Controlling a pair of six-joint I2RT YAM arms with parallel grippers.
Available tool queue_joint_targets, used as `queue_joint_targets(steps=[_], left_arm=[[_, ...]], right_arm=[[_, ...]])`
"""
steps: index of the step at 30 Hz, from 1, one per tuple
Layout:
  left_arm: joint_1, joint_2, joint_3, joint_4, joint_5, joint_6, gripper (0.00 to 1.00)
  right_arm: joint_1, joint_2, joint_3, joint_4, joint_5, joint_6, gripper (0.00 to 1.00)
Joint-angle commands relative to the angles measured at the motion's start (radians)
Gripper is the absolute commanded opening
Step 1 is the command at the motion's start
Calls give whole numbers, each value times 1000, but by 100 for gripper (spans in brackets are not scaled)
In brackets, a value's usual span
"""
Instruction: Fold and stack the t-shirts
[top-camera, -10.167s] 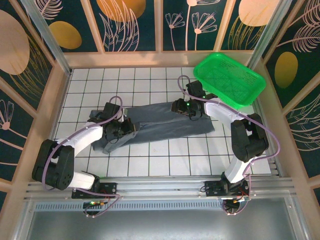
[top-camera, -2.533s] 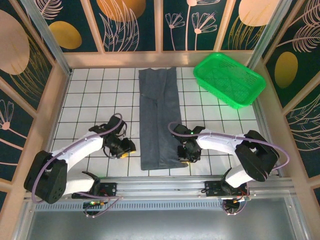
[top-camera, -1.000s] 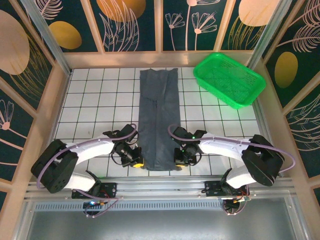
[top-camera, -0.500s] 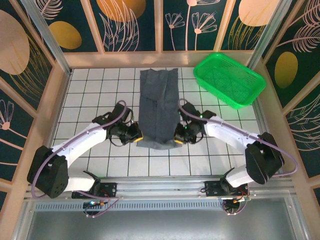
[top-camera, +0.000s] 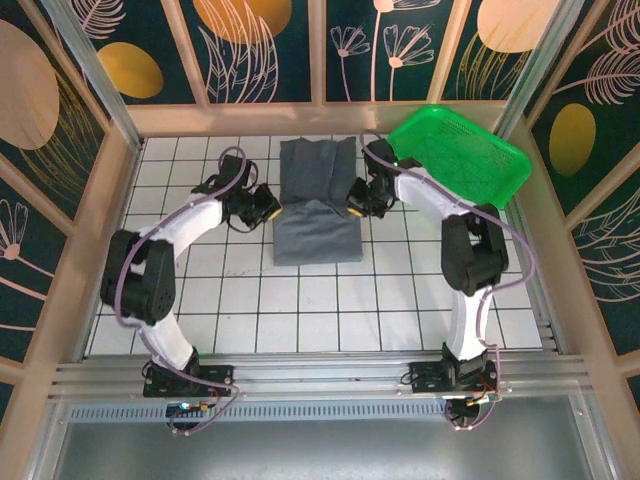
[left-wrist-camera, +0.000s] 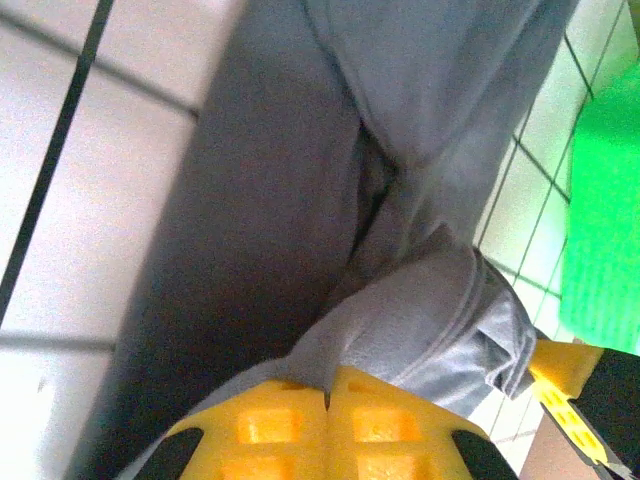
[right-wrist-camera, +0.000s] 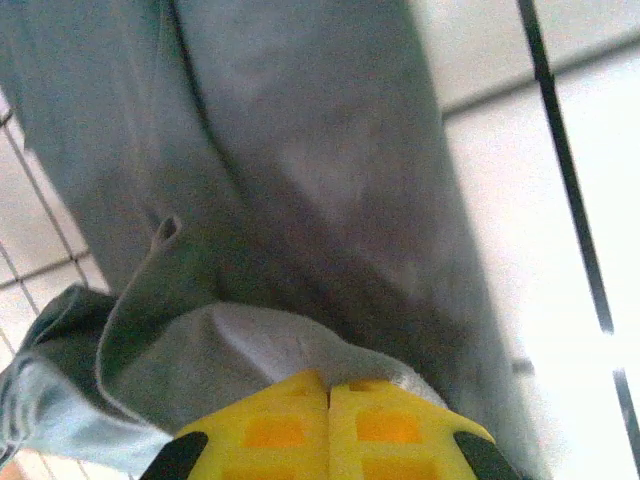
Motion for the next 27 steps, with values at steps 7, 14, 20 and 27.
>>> queue_joint_targets(steps=[7, 14, 20, 27], left_arm=[[28, 221, 195, 9, -25, 98, 48], [28, -30, -54, 12, -93, 68, 57], [13, -247, -424, 151, 41, -124, 55], [-5, -231, -524, 322, 93, -267, 55]], right_arm=[[-58, 151, 150, 0, -4, -86, 50], [-58, -38, 28, -11, 104, -126, 71], [8, -281, -359, 103, 95, -42, 68], [91, -325, -556, 244, 5, 84, 64]])
